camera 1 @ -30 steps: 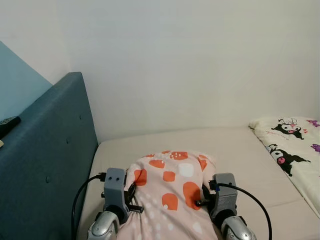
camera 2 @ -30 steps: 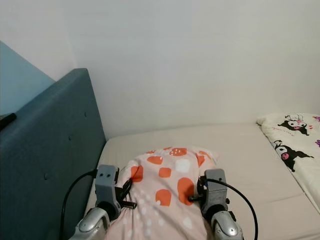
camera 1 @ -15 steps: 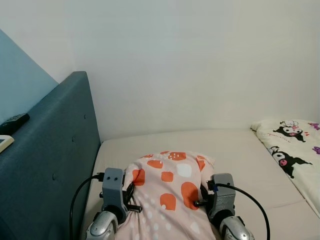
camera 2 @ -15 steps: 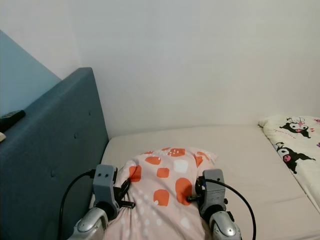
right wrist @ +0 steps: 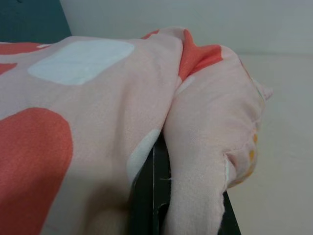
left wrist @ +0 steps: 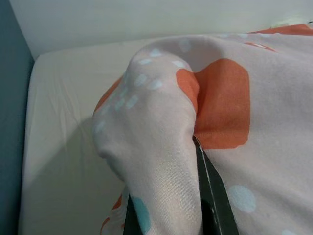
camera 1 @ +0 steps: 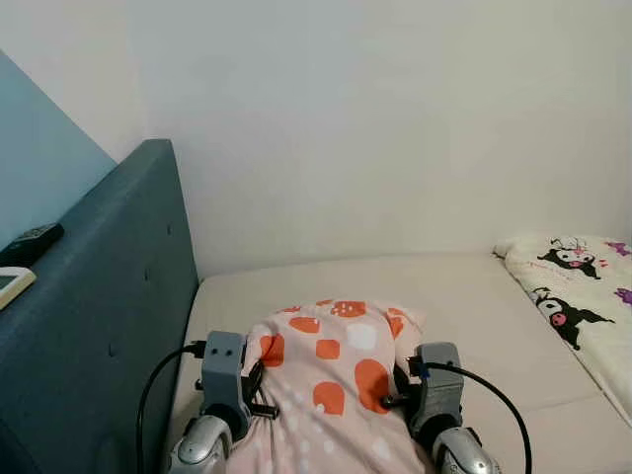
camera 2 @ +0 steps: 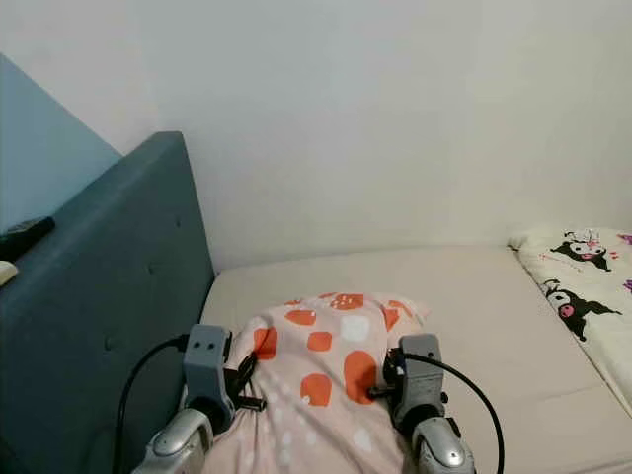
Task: Clean up the room
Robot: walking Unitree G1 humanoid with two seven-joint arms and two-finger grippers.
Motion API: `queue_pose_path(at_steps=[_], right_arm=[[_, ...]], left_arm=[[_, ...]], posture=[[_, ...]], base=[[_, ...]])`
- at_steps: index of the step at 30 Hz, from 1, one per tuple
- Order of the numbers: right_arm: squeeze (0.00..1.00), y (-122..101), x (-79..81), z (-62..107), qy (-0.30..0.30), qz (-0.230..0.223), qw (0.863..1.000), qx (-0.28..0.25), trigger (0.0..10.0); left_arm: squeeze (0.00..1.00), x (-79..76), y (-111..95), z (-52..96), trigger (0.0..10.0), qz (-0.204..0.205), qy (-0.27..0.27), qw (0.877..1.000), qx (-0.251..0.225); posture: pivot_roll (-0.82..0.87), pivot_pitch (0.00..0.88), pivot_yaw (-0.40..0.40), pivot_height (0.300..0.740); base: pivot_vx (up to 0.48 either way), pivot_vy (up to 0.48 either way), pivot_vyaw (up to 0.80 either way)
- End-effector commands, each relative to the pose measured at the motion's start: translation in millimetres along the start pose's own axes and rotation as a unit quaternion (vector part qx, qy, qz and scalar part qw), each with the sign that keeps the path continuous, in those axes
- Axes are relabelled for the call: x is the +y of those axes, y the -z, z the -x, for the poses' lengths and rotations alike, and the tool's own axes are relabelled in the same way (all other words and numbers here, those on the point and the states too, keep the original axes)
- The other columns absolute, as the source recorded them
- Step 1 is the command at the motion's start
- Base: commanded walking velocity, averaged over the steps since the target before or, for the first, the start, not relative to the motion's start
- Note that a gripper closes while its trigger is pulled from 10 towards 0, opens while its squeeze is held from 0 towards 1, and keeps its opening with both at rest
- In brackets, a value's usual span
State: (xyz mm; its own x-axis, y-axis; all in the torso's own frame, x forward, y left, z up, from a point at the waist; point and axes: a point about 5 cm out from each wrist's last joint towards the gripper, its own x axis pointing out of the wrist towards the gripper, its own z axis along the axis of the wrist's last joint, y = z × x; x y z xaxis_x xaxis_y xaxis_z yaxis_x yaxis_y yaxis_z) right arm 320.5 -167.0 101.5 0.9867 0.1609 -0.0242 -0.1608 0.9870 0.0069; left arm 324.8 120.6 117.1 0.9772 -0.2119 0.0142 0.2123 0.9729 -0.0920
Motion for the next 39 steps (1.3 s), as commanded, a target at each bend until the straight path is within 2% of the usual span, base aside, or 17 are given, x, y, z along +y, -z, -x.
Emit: queue_pose_path(at_steps=[1, 21, 39], right_arm=[[0.00, -7.6, 2.3, -2.5, -0.005, -0.006, 1.000, -0.016, 10.0], [0.00, -8.3, 1.5, -2.7, -0.007, -0.008, 1.000, -0.019, 10.0], [0.00, -9.6, 2.5, -3.9, -0.007, -0.012, 1.000, -0.028, 10.0]], left_arm=[[0.00, 4.0, -7.4, -3.5, 10.0, -0.006, -0.013, 1.000, -0.016], [0.00, 5.6, -8.5, -5.8, 10.0, -0.010, -0.019, 1.000, -0.017], [0.00, 2.5, -11.0, -3.5, 10.0, -0.014, -0.008, 1.000, -0.023]], posture=[[-0.02, 0.119, -0.017, 0.714], [-0.01, 0.119, -0.015, 0.624], [0.00, 0.107, -0.007, 0.619]], base=[[0.000, 0.000, 0.00], [0.000, 0.000, 0.00], [0.000, 0.000, 0.00]])
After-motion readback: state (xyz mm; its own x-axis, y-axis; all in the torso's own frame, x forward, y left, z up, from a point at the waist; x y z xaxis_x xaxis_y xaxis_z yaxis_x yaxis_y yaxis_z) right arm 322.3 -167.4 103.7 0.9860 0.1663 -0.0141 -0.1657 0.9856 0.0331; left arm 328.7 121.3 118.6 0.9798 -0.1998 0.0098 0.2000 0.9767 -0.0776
